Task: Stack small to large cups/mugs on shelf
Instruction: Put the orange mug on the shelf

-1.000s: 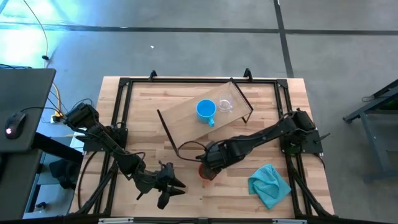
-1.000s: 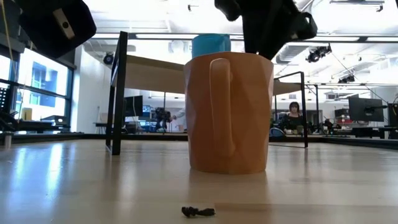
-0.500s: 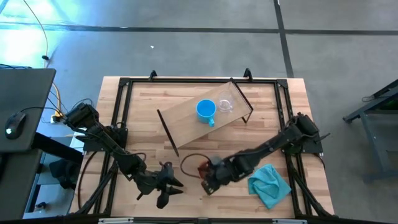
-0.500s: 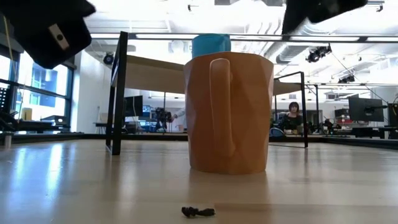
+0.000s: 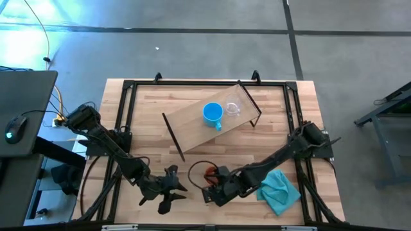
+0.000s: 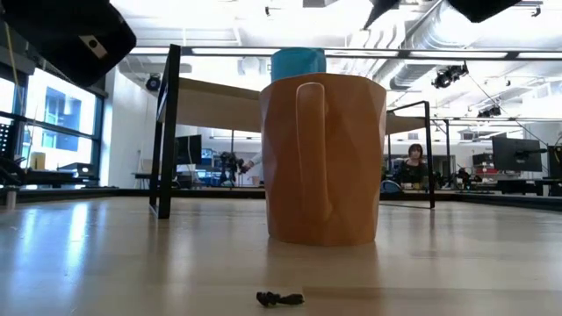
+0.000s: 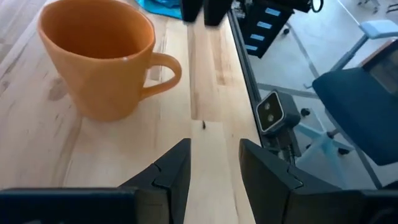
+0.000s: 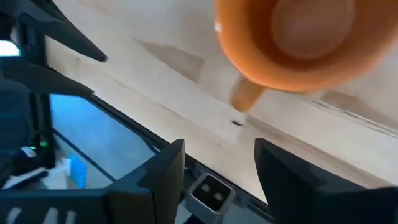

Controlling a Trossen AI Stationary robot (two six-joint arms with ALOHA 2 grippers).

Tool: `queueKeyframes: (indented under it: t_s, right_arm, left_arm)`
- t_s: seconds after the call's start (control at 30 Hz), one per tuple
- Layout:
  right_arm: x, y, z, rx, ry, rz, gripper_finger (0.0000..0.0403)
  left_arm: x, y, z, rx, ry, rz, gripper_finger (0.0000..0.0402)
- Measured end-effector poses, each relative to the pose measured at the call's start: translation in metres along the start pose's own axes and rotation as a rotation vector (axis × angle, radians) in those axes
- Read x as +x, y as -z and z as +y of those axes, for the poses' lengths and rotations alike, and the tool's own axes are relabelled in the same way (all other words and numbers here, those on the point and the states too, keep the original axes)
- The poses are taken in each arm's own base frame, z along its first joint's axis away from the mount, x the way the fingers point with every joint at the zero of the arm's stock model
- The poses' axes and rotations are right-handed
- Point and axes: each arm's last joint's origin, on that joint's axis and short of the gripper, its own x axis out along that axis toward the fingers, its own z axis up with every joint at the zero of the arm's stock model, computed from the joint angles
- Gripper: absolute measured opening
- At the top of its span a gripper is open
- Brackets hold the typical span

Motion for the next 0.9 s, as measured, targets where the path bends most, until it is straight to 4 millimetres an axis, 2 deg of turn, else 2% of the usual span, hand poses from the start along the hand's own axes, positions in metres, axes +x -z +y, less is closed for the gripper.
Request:
queueKeyframes:
  t_s: [0.23,0.53,0.9]
  right_arm:
    - [0.019,0.000,0.000,0.022,-0.007,0.001,0.0186]
    - [0.021,-0.001,-0.005,0.052,0.044,-0.020,0.0186]
    - [0.033,-0.002,-0.008,0.096,0.052,-0.047,0.0186]
  left_arm:
    - [0.000,0.000,0.000,-0.001,-0.001,-0.003,0.0124]
    - [0.000,0.001,0.000,-0.021,-0.002,0.008,0.0124]
    - [0.000,0.002,0.001,-0.023,-0.008,0.020,0.0124]
